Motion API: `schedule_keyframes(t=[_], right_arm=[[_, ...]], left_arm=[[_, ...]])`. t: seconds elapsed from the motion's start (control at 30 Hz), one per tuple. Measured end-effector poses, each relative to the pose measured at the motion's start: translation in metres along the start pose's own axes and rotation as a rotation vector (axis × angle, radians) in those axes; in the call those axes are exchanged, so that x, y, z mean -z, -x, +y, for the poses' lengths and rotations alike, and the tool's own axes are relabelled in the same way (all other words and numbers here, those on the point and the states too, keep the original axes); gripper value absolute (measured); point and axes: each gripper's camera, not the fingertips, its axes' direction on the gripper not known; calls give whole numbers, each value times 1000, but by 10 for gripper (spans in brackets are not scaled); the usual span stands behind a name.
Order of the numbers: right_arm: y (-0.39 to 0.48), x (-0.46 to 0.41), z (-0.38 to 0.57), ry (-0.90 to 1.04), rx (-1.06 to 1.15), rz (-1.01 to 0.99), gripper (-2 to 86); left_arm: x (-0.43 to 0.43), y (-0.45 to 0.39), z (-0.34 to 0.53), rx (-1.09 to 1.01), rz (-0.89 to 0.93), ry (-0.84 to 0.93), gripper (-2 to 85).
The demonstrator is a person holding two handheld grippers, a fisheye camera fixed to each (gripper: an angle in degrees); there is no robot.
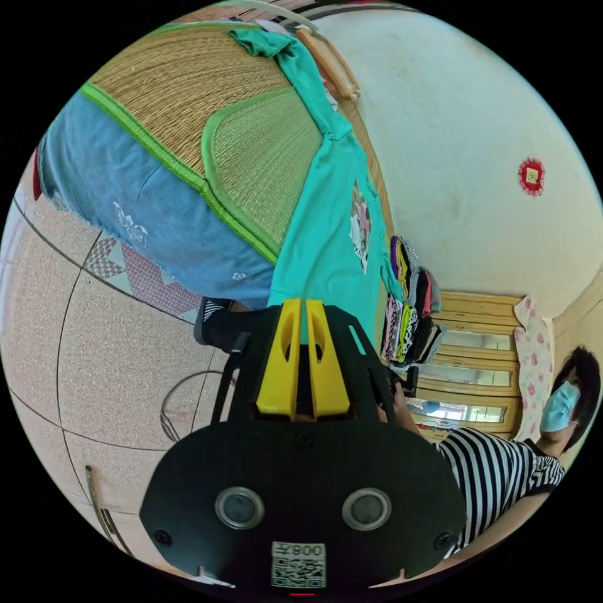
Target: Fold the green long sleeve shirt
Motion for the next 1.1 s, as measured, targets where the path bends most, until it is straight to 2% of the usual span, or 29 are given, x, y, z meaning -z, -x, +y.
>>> schedule_keyframes(t=[0.23, 0.37, 0.5, 0.73, 0.93, 1.1], right_arm=[[66, 20, -52, -112, 83, 7, 0], [118, -15, -97, -52, 178, 134, 0], [154, -70, -112, 91, 248, 316, 1], [183, -79, -104, 97, 310, 322, 1], [208, -80, -123, 127, 307, 314, 1], [240, -54, -144, -8, 334, 317, 0]], left_arm=[[-26, -76, -72, -132, -49, 83, 7], [-59, -114, -112, -180, -256, 199, 3], [-48, -141, -127, -179, -265, 191, 1], [-20, -181, -150, -150, -301, 212, 1], [5, -264, -200, -246, -277, 148, 2], [7, -332, -258, -307, -372, 152, 2]])
